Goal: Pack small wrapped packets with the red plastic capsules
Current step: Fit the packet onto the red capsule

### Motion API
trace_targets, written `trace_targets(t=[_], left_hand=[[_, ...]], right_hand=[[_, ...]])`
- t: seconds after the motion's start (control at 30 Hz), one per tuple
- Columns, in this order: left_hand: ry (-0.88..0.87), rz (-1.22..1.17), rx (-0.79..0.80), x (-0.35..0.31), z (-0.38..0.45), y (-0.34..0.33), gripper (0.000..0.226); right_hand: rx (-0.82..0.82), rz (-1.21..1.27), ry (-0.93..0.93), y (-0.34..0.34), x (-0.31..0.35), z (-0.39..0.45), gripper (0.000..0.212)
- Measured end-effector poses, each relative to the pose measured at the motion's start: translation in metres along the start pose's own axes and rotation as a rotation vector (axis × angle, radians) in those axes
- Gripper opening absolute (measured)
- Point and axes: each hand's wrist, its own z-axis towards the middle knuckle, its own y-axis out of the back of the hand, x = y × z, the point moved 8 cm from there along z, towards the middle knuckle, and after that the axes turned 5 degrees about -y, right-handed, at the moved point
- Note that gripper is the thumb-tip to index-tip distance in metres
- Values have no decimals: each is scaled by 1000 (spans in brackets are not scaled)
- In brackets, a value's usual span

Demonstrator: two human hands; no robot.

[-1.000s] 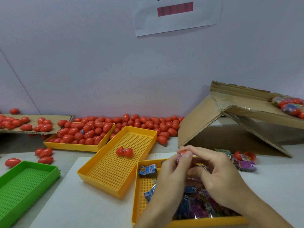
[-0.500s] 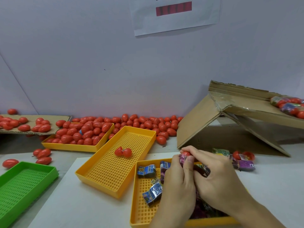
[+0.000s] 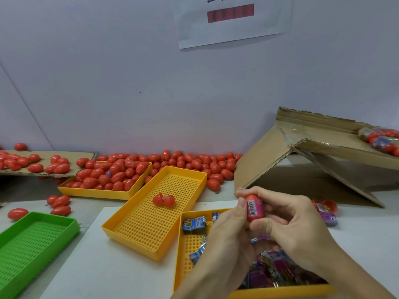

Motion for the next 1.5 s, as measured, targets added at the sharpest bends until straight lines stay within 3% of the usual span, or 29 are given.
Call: trace_targets(t=[0.23, 0.53, 0.7, 0.9, 1.03, 1.13, 1.23, 1.4, 1.5], left_hand=[[-81, 130, -108, 2, 3, 8, 42], [-7, 114, -82, 4, 0, 3, 43], [-7, 104, -97, 3, -1, 6, 38], [-19, 138, -121, -3, 2, 8, 52], [-29, 168, -179, -2, 4, 20, 39], [-20, 192, -160, -5, 5, 23, 31], [11, 170, -176, -4, 4, 25, 39], [112, 37, -229, 3, 2, 27, 43], [48, 210, -287, -3, 3, 37, 32]], right_hand=[[-25, 47, -27, -4, -2, -1, 39], [69, 106, -67, -10, -4, 0, 36], [42, 20, -48, -8, -5, 1, 38], [30, -5, -24, -8, -5, 2, 30], [12, -147, -21, -4, -10, 3, 28], [-30, -172, -35, -3, -16, 3, 39], [-85, -219, -41, 0, -21, 3, 59], [-124, -227, -42, 3, -26, 3, 54], [-168, -339, -18, 6, -19, 3, 50]])
